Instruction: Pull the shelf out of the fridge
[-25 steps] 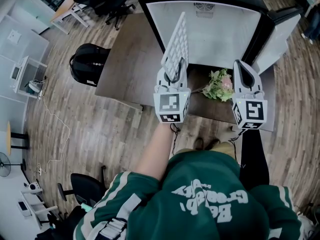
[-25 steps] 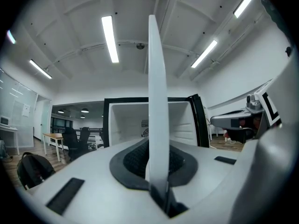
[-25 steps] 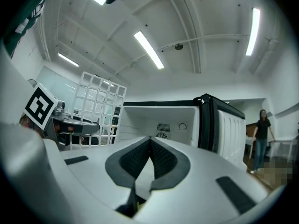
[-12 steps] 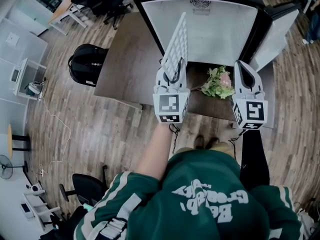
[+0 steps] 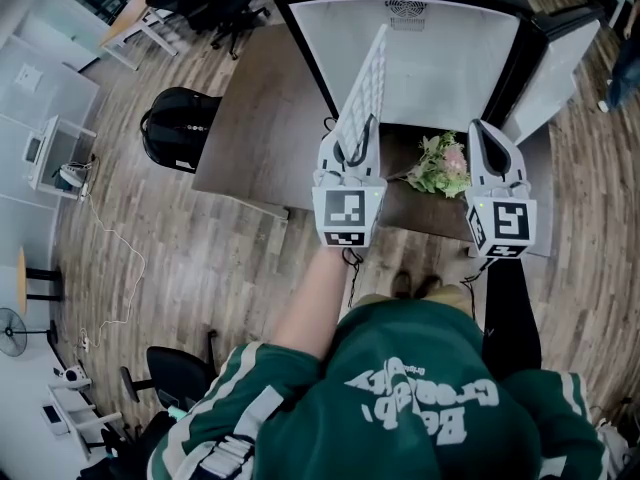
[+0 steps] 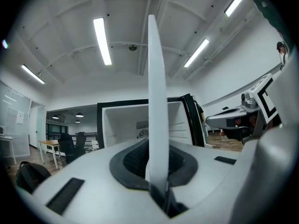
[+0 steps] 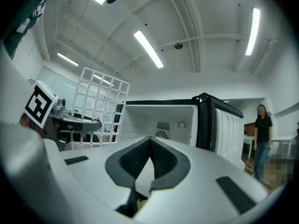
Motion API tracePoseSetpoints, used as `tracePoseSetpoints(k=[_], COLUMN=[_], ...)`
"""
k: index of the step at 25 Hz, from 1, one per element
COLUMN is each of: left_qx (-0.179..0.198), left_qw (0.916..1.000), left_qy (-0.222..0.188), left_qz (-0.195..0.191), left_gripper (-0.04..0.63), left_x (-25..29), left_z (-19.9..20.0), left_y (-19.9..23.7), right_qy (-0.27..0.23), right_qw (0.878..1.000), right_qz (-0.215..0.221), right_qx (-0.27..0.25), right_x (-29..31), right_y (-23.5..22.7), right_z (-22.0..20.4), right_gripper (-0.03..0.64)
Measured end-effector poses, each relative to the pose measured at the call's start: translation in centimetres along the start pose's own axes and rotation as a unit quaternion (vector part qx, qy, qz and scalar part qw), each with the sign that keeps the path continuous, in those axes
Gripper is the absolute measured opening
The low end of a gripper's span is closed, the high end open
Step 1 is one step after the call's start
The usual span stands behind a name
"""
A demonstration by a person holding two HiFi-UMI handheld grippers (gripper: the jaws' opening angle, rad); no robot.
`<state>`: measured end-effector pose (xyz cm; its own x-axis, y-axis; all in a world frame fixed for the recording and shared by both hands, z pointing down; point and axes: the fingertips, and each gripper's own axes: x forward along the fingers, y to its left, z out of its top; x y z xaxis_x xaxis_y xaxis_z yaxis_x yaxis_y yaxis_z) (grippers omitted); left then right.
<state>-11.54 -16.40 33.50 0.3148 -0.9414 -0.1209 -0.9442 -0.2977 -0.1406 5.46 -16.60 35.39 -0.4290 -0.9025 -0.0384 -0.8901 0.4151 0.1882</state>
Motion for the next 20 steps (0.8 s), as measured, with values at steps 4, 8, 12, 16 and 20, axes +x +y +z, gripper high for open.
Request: tracePoseSetpoints(k=[4,8,12,16,20], left_qx=[0.002,0.002,-0.001,0.001,0.000], left_qw=[1.0000,1.0000,1.0000,0.9999,0.9999], left_qy=[-0.003,-0.007,-0.008,-0.009,-0.010], left_qz=[0.000,0.000,-0.003,-0.004,-0.002], left_gripper=[0.037,0.037,0.037,0.037,0.037], left_x=[0.05,0.13,0.18,-0.03,-0.30], left_z=[0.31,0.41,0.42,0.51,0.51], left_y=[0.05,-0.11,-0.49,-0.67,-0.74], right_qy=[0.000,0.002,-0.002,0.009,0.012], right_qw=[1.000,1.000,1.000,1.000,1.000], right_qz=[-0.001,-0.003,-0.002,-0.011,-0.018], right_qx=[-0.002,-0.002,-0.002,-0.013,-0.001], right_x=[-0.07,-0.14,-0.04,-0.22,-0.46], right_y=[-0.06,-0.25,-0.38,-0.26,-0.52], right_z=[0.18,0.31,0.19,0.22,-0.17], right_gripper=[0.009,0.009,0.009,0.008,0.008])
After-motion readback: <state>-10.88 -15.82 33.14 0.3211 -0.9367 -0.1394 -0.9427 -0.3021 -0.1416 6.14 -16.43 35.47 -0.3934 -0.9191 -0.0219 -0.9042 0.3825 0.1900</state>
